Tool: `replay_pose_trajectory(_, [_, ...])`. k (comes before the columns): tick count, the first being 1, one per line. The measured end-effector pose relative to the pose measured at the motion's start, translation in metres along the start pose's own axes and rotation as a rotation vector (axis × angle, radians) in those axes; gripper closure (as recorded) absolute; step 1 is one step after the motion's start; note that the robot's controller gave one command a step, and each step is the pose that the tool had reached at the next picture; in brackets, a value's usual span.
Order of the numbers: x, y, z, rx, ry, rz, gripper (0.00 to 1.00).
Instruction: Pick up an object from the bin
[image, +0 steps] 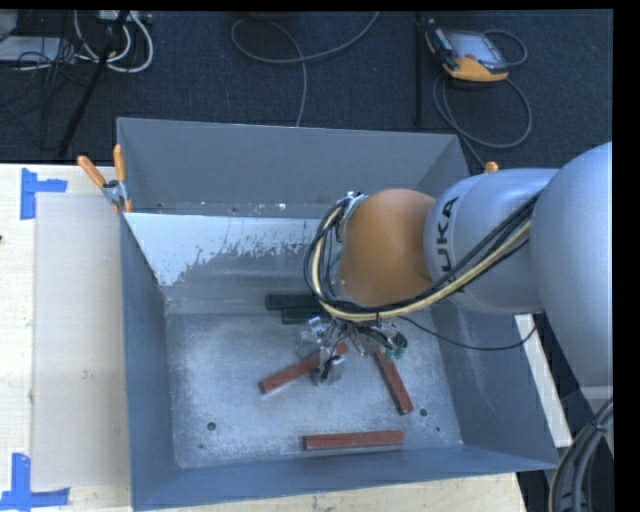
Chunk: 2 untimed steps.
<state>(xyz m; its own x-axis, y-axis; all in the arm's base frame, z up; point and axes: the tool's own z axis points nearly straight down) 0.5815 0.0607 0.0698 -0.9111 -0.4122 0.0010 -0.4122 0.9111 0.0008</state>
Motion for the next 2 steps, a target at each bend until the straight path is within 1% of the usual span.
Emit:
replay_pose_trajectory(1, [0.034, 0.004, 0.001, -0.001, 0.003, -0.282, 1.00])
replay_pose_trajectory(2, [0.052, 0.036, -0.167, 0.004, -0.008, -0.435, 1.00])
